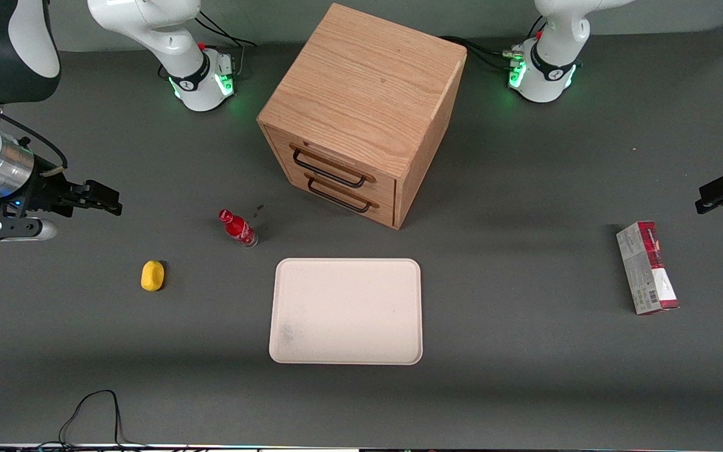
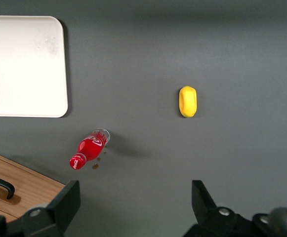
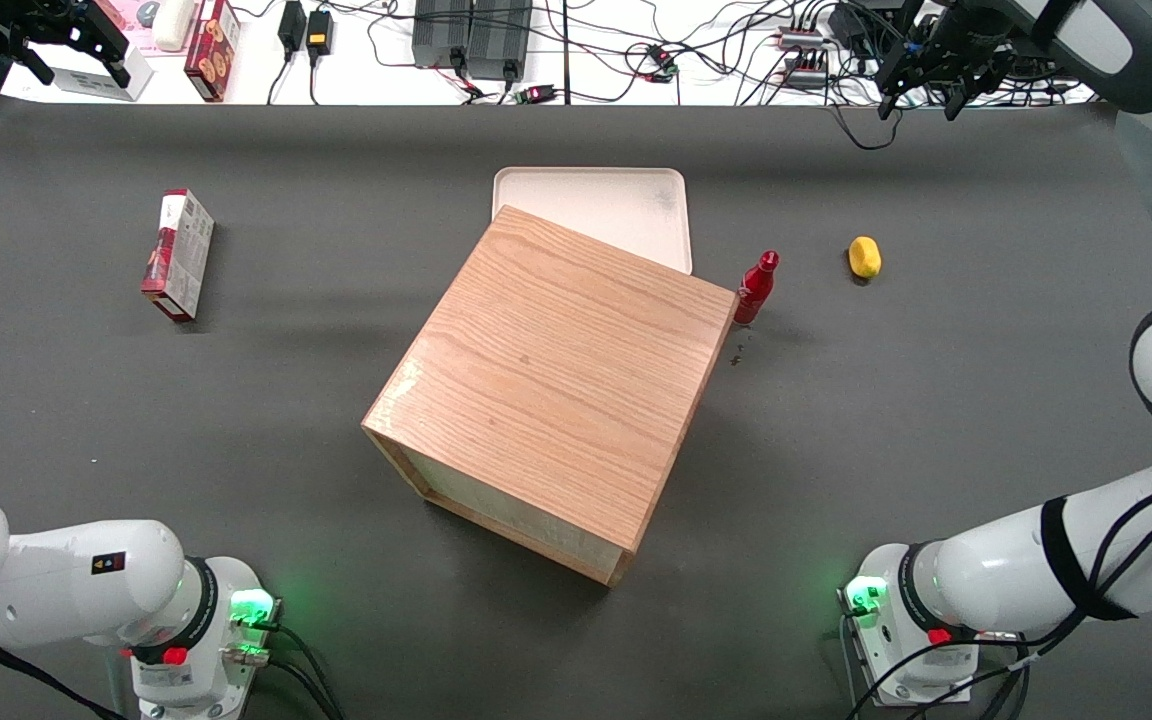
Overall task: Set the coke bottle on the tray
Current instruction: 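Move the open right gripper toward the red Coca-Cola bottle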
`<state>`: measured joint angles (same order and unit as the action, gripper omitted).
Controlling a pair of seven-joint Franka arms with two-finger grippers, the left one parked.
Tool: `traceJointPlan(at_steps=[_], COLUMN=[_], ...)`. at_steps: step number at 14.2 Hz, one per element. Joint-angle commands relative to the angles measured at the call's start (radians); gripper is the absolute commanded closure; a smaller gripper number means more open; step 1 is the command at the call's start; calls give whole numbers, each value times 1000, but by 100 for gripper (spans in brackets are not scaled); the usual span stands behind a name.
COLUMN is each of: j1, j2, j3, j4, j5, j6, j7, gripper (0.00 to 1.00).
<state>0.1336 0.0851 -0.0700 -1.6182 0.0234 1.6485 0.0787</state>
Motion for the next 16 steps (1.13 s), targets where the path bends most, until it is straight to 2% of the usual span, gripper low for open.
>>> traceJointPlan(at_steps=[1,16], j1=[-6,-12], j2=[16,21], j3=[1,-8], j4=[35,78], j5=[23,23], j6=[-18,-32], j7=[-2,-19], gripper=[0,0])
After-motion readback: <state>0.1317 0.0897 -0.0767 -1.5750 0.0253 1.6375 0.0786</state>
